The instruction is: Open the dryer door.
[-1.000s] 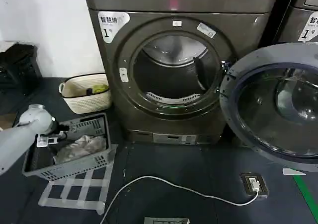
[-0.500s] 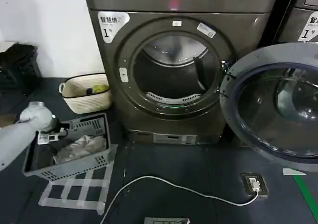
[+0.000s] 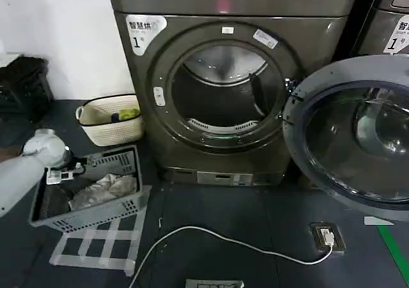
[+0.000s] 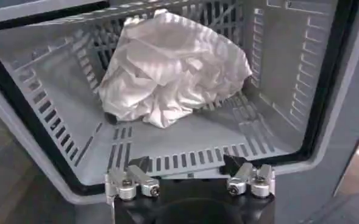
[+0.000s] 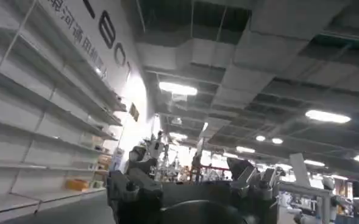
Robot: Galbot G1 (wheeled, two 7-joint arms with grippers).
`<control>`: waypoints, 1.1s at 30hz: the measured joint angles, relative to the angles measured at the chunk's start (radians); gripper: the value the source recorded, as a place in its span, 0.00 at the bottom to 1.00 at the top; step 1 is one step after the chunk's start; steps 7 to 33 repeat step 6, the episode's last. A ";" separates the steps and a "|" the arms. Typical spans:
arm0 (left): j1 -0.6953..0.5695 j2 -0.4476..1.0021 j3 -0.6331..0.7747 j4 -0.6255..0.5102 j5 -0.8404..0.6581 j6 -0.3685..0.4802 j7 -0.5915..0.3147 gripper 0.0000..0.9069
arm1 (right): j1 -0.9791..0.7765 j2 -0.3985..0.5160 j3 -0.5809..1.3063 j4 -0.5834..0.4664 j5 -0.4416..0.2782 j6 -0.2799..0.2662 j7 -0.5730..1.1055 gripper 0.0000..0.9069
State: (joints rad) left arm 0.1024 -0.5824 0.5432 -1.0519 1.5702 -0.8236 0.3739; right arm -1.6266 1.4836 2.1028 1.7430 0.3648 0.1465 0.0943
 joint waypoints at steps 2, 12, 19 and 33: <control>0.000 -0.001 0.001 0.004 0.000 0.000 0.000 1.00 | 0.000 0.000 0.000 -0.002 0.000 0.000 -0.001 1.00; -0.007 -0.002 0.004 0.007 0.000 0.000 0.000 1.00 | 0.000 0.000 0.000 -0.003 0.000 0.001 -0.002 1.00; -0.007 -0.002 0.004 0.007 0.000 0.000 0.000 1.00 | 0.000 0.000 0.000 -0.003 0.000 0.001 -0.002 1.00; -0.007 -0.002 0.004 0.007 0.000 0.000 0.000 1.00 | 0.000 0.000 0.000 -0.003 0.000 0.001 -0.002 1.00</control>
